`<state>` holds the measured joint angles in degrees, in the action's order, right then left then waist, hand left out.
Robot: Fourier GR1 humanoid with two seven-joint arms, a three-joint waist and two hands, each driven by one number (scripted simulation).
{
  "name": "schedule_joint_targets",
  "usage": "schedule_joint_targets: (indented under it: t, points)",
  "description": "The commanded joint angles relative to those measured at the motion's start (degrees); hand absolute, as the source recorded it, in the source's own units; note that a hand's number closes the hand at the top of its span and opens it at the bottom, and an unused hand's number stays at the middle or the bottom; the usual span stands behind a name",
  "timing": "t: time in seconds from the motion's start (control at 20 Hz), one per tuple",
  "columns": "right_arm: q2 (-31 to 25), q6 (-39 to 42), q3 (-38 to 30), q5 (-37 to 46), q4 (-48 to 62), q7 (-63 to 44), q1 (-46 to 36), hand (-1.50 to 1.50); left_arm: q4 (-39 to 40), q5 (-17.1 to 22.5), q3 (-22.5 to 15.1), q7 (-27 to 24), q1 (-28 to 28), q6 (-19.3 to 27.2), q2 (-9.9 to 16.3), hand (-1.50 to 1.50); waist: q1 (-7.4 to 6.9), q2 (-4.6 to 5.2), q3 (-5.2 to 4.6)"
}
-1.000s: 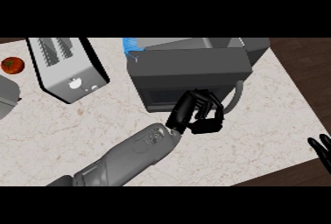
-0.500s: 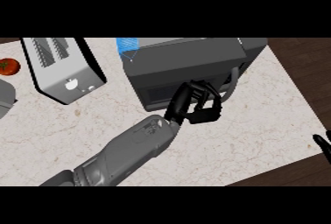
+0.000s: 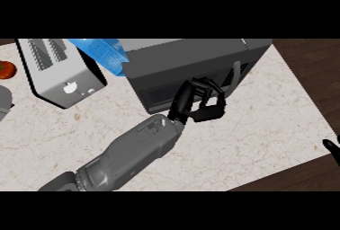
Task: Pick up the milk, place it into the microwave and close the microwave
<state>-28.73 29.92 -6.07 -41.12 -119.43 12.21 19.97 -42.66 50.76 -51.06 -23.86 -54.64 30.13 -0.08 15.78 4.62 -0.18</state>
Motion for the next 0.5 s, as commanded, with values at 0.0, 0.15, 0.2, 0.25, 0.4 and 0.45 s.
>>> schedule_joint_targets:
  t: [0.0,0.15,0.2,0.25,0.4,0.45]
  points:
    - [-0.4,1.0,0.6,-1.3,-0.6,-0.3,-0.2,-1.50,4.7,1.9,4.8,-2.3,-3.6,2.2,0.1,1.50,0.27,0.23,0.01]
    - [-1.3,1.6,0.6,-1.9,-1.5,-0.7,-0.7,-1.50,4.9,2.6,3.7,-4.1,-2.7,2.8,0.1,1.50,0.77,0.39,-0.04]
    - [-1.2,1.8,0.7,-1.9,-1.7,-0.6,-0.7,-1.50,5.3,2.8,3.9,-4.5,-3.0,2.9,0.1,1.50,0.69,0.35,-0.01]
    - [-0.8,1.5,1.3,-2.2,-2.2,-0.7,-0.5,-1.50,5.4,3.0,4.1,-4.8,-3.3,3.0,0.1,1.50,0.81,0.40,-0.06]
    - [-1.9,2.4,1.0,-3.0,-2.3,-1.3,-0.3,-1.50,6.0,3.9,4.2,-5.3,-4.0,3.2,0.1,1.50,0.75,0.26,0.01]
    - [-1.8,2.6,1.4,-3.1,-2.4,-1.3,-0.1,-1.50,6.0,4.0,3.7,-6.2,-3.5,3.6,0.1,1.50,0.90,0.28,0.03]
